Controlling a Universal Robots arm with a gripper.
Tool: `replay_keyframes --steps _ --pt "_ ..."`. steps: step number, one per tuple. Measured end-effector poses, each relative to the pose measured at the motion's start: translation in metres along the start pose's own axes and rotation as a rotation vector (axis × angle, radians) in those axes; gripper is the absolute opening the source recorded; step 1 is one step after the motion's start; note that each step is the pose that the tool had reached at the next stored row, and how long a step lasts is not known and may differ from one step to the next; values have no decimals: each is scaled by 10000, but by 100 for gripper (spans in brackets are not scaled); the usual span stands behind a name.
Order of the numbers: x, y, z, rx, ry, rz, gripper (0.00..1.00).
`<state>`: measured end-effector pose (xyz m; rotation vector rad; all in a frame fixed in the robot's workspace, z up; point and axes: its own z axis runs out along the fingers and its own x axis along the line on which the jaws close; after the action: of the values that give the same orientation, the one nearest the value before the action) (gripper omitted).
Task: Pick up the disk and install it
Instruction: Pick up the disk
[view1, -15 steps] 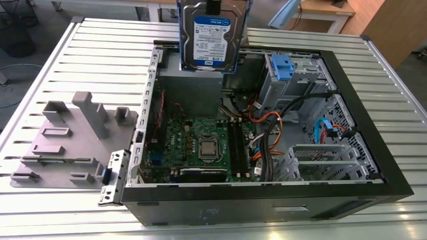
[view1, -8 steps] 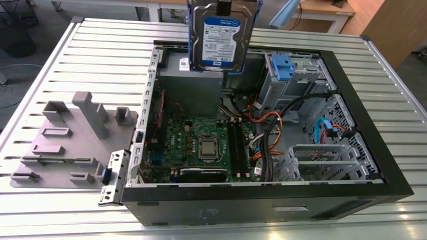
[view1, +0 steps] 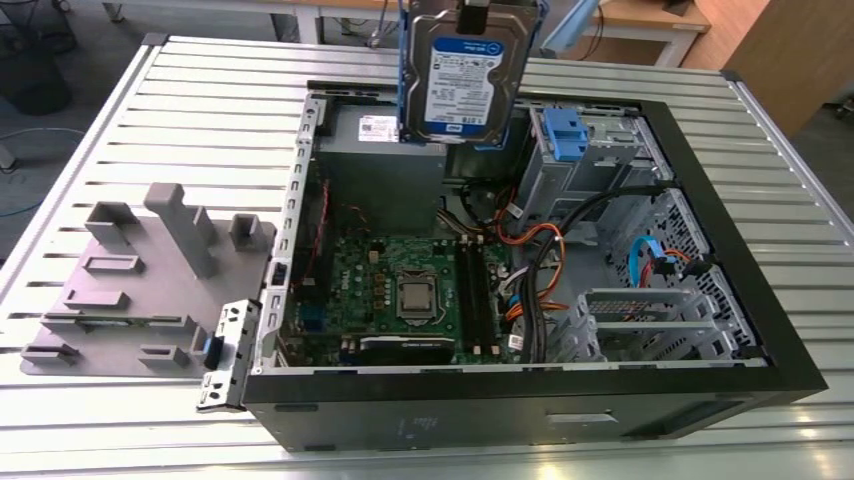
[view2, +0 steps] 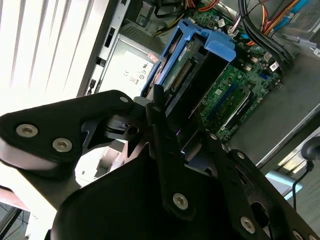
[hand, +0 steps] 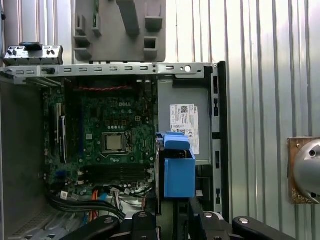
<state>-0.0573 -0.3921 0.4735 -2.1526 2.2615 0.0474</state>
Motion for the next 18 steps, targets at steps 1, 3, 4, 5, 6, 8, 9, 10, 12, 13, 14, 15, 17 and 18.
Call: replay_keyframes --steps 1,3,4,5,6,8,9,10,12,13,14,15,17,18 --pt "-2 -24 1 0 -1 0 35" --pt "-4 -66 3 1 -1 -1 35" --pt "-6 -88 4 0 -1 -1 35" --pt "-7 -108 5 1 -1 -1 35" --pt "-8 -125 5 0 -1 0 35" --pt "-9 -158 6 0 0 0 35" --pt "-10 -174 7 0 -1 0 35" --pt "-11 -188 8 0 -1 -1 35" --pt "-12 -213 9 0 -1 -1 35" --pt "-13 -227 10 0 -1 -1 35" --pt "-13 -239 11 0 -1 0 35" --pt "-14 -250 12 0 -2 -1 35" --pt "-14 -255 12 0 -1 0 35" --pt "-14 -255 12 0 0 1 35"
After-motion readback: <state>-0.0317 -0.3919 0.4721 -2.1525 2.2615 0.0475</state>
